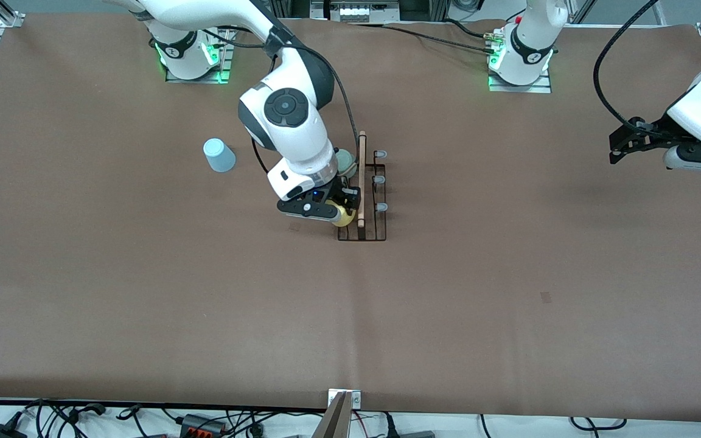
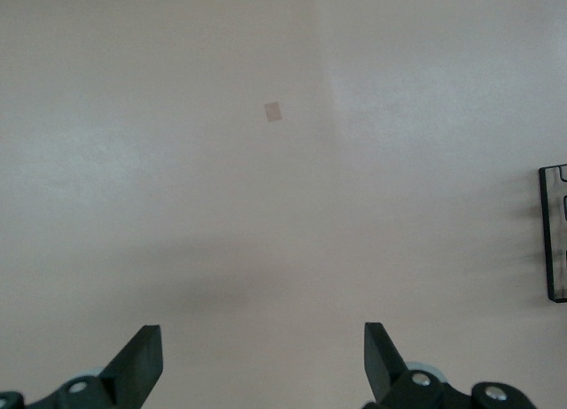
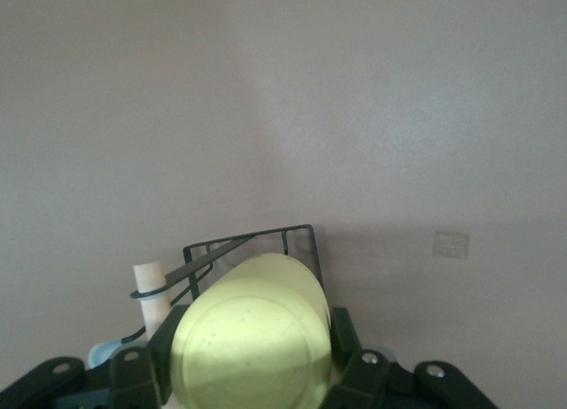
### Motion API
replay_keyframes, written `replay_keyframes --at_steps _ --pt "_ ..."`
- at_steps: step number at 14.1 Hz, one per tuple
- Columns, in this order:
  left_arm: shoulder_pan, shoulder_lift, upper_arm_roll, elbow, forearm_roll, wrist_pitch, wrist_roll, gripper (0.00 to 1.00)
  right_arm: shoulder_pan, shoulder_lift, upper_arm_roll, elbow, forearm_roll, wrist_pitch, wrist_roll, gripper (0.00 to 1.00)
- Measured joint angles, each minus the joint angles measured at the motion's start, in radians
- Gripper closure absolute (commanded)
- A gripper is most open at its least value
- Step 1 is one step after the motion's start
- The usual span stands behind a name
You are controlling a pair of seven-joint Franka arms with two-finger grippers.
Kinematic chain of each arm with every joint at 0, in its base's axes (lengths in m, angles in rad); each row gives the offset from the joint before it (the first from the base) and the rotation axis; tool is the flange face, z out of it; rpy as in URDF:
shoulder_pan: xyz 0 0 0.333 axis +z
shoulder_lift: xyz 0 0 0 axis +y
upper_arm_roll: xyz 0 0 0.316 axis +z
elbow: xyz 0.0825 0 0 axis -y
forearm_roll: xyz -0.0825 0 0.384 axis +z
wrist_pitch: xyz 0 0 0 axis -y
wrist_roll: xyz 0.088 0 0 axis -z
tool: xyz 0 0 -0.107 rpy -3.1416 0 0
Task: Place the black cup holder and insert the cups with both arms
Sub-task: 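Carry the yellow cup with the right gripper over the rack peg, then lower the yellow cup onto the peg and open the right gripper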
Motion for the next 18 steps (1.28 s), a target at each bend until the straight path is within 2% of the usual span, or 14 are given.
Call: replay_keyframes --at_steps 1,2,8,11,15,18 --pt "0.000 0.000 0.000 0.000 0.000 0.000 0.000 0.00 0.003 0.006 0.000 0.000 -0.003 0.000 0.000 0.09" --pt "0.000 0.000 0.000 0.000 0.000 0.000 0.000 0.00 0.005 0.011 0.000 0.000 -0.007 0.000 0.001 0.00" --pt "0.000 0.000 0.000 0.000 0.000 0.000 0.000 0.00 0.007 0.007 -0.034 0.013 -0.020 -0.012 -0.002 0.00" --pt "0.000 0.000 0.000 0.000 0.000 0.000 0.000 0.00 -0.033 -0.061 -0.063 0.033 -0.024 -0.170 -0.089 0.00" --pt "0.000 0.000 0.000 0.000 0.000 -0.001 0.000 0.00 -0.260 -0.255 -0.074 0.028 -0.021 -0.448 -0.479 0.00" --pt "0.000 0.000 0.000 0.000 0.000 -0.001 0.000 0.00 -0.432 -0.363 -0.076 0.018 -0.004 -0.589 -0.715 0.00"
